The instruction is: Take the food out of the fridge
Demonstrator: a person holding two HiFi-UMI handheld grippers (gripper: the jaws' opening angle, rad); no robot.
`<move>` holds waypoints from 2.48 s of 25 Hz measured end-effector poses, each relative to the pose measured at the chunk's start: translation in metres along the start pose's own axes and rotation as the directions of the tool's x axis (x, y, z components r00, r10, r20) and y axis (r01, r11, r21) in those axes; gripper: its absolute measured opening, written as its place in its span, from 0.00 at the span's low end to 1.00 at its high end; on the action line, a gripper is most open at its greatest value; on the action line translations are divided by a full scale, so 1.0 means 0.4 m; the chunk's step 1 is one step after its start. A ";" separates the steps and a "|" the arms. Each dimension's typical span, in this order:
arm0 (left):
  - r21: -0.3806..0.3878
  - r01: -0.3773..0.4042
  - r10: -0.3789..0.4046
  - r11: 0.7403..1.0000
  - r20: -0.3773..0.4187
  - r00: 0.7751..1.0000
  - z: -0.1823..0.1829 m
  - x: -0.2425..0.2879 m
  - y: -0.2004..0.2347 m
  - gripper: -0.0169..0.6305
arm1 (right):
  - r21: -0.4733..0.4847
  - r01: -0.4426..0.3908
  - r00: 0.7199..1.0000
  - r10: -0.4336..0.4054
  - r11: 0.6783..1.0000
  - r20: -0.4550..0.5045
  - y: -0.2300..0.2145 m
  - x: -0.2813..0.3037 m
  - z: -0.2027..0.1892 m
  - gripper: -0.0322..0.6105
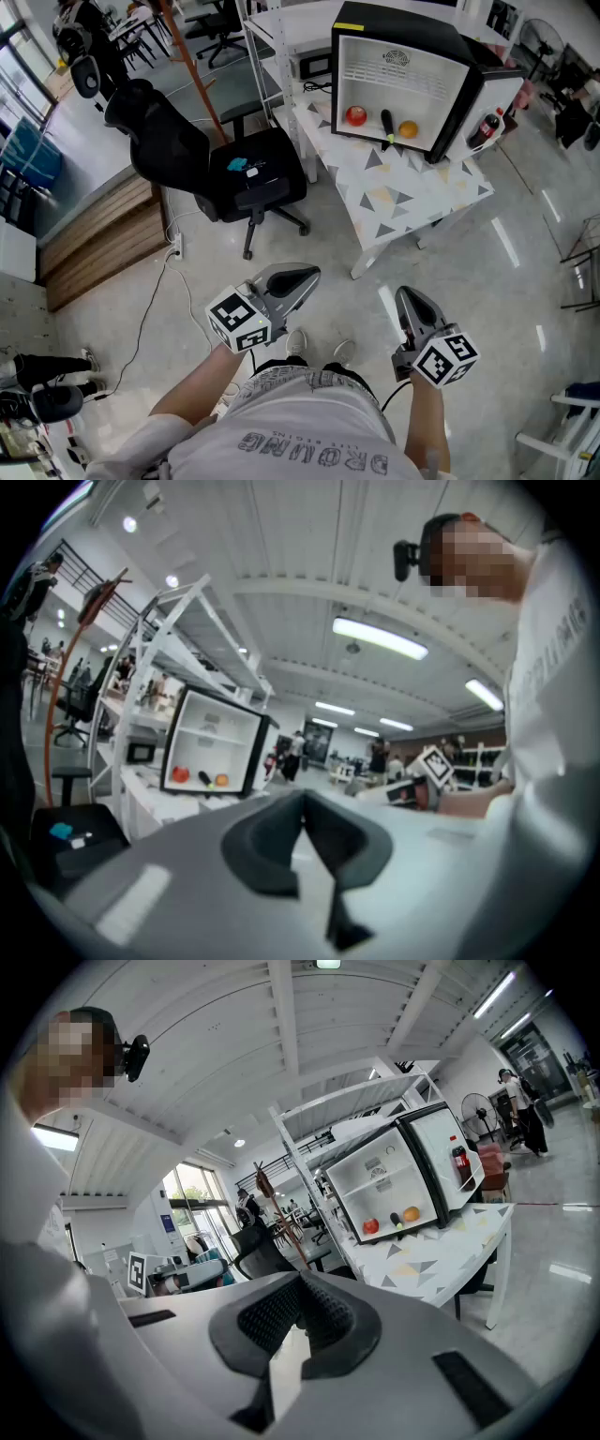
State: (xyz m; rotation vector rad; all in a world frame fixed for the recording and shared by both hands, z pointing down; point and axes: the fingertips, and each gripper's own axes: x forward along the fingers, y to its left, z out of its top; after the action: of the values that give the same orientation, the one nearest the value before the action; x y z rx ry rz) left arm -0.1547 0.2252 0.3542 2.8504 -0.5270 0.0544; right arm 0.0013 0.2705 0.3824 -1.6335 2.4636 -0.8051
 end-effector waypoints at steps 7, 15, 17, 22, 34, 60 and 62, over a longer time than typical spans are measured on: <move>0.005 -0.009 0.009 1.000 0.001 1.000 0.003 0.013 -0.025 0.04 | -0.004 -0.013 1.000 0.013 1.000 -0.003 -0.008 -0.019 0.008 0.03; 0.002 -0.035 0.035 0.999 0.002 0.999 -0.002 0.039 -0.055 0.04 | -0.047 -0.020 1.000 0.021 0.999 0.016 -0.022 -0.049 0.034 0.03; 0.000 -0.044 0.044 0.999 0.002 0.999 -0.006 0.048 -0.064 0.04 | -0.070 -0.027 0.999 0.028 0.997 0.015 -0.026 -0.055 0.036 0.03; -0.003 -0.066 0.066 0.998 -0.001 0.998 -0.019 0.074 -0.082 0.04 | -0.074 -0.041 0.999 0.042 0.996 0.015 -0.050 -0.072 0.042 0.03; 0.005 -0.101 0.101 0.995 0.000 0.995 -0.027 0.143 -0.116 0.04 | -0.071 -0.070 0.997 0.071 0.995 0.017 -0.123 -0.101 0.065 0.03; -0.022 -0.097 0.096 0.995 -0.009 0.995 -0.029 0.272 0.030 0.04 | -0.050 -0.025 1.000 0.026 0.998 0.012 -0.267 0.017 0.122 0.03; -0.027 -0.096 0.096 0.995 -0.010 0.995 -0.028 0.282 0.064 0.04 | -0.051 -0.019 1.000 0.019 0.999 0.010 -0.276 0.046 0.133 0.03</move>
State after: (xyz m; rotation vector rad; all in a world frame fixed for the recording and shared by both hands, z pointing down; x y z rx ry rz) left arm -0.0584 0.1658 0.3801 2.7953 -0.6580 0.0759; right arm 0.1038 0.2017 0.3920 -1.6236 2.5083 -0.7359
